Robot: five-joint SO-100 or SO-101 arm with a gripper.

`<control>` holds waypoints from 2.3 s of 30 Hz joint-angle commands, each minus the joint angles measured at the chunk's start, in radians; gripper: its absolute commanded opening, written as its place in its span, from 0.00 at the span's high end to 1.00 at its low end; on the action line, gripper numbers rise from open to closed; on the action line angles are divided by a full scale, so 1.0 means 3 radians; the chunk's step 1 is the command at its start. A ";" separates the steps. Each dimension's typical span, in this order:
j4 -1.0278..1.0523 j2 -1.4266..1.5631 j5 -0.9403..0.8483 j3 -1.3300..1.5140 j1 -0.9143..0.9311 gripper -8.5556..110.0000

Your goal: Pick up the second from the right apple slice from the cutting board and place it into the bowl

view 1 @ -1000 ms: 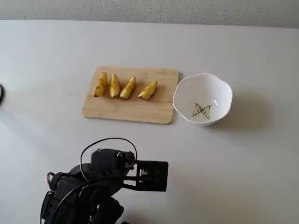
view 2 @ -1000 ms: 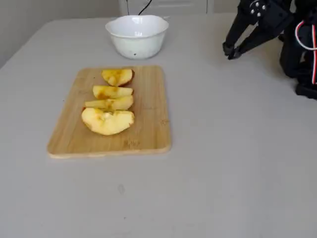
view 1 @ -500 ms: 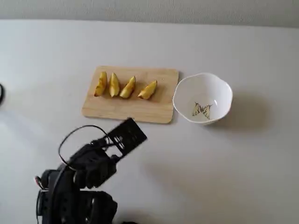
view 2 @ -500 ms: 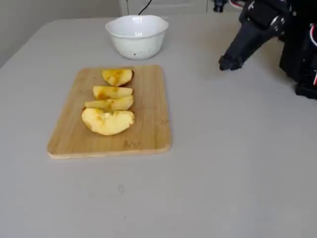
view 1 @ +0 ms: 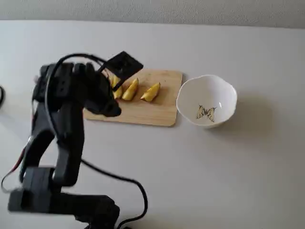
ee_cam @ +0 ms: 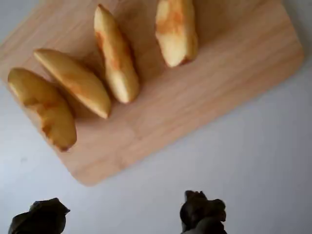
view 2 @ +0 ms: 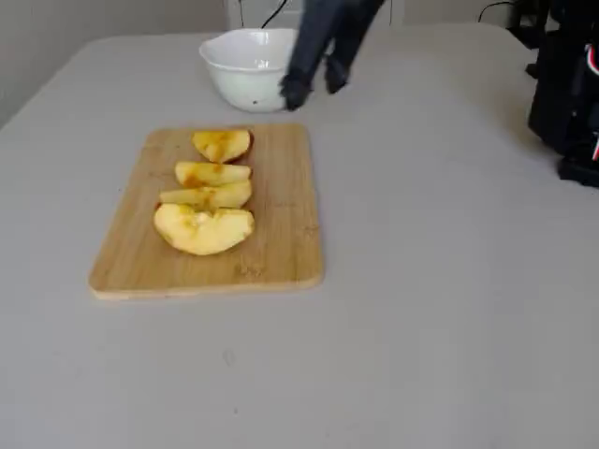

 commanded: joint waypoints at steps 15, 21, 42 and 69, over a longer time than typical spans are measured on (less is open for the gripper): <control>0.1207 -0.2664 -0.0026 -0.4024 0.0261 0.66; 0.1447 -0.3088 -0.0005 -0.4648 0.0153 0.66; 0.1212 -0.3666 0.0031 -0.4684 0.0087 0.74; 0.1442 -0.2684 0.0961 -0.5267 0.0148 0.93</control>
